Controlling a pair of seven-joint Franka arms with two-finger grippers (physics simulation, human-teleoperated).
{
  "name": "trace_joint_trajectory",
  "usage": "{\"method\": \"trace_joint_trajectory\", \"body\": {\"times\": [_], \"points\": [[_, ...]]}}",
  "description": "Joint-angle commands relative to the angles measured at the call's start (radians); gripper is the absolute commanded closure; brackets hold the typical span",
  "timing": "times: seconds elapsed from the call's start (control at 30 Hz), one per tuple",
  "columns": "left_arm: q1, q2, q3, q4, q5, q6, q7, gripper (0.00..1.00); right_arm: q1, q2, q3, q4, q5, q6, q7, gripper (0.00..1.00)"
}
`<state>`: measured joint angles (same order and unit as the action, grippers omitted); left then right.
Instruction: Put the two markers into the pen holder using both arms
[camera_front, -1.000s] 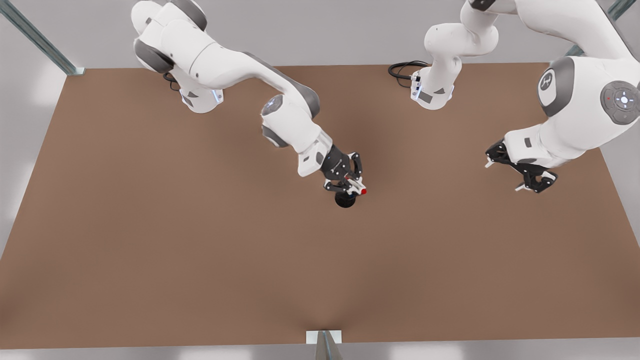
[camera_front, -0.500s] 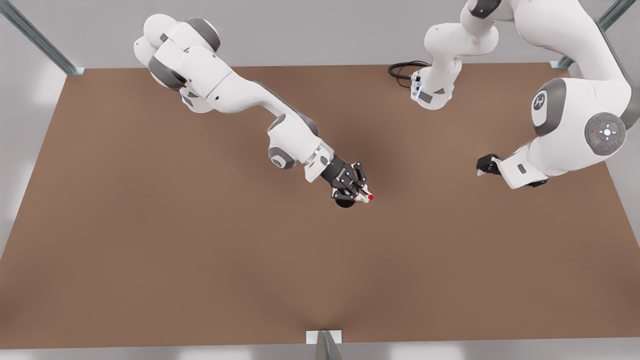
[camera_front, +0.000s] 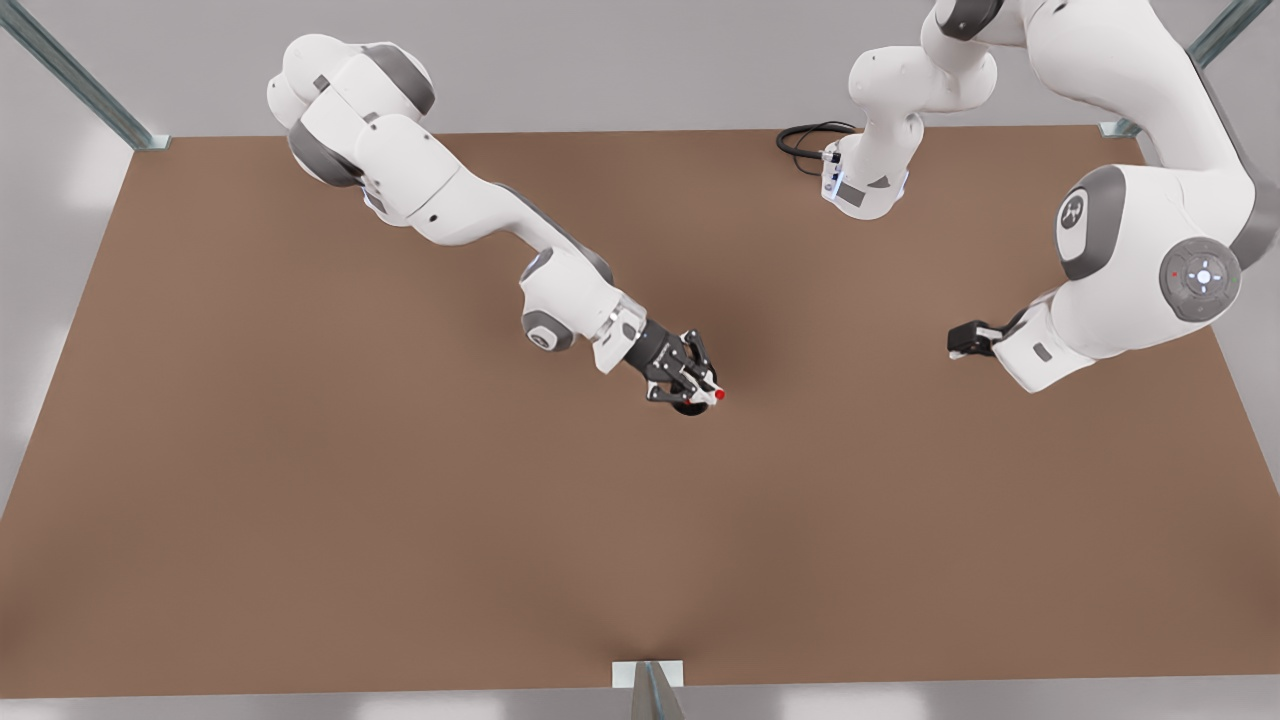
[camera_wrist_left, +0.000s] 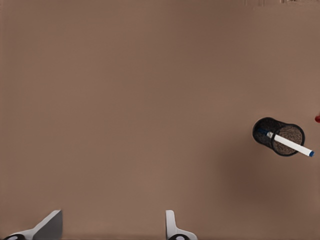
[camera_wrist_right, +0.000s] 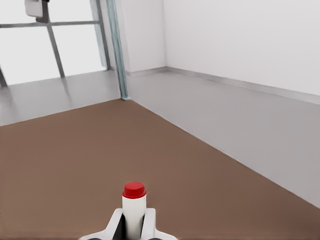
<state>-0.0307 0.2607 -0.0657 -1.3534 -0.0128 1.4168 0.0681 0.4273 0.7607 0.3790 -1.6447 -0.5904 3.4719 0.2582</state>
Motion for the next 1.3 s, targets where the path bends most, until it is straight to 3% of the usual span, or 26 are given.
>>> {"method": "trace_joint_trajectory", "body": {"times": [0.0,0.07,1.27], "points": [[0.000,0.002,0.000,0.000,0.000,0.001,-0.134,0.00,-0.001,-0.009,0.001,-0.040,-0.003,0.044,-0.001,0.77],[0.000,0.002,0.000,0.000,0.000,0.004,-0.134,0.00,-0.051,-0.020,0.011,-0.072,-0.089,0.045,0.000,0.77],[0.008,0.009,0.001,0.000,0.000,0.001,-0.134,0.00,0.021,0.061,0.009,-0.079,-0.115,0.044,-0.002,0.72]]}}
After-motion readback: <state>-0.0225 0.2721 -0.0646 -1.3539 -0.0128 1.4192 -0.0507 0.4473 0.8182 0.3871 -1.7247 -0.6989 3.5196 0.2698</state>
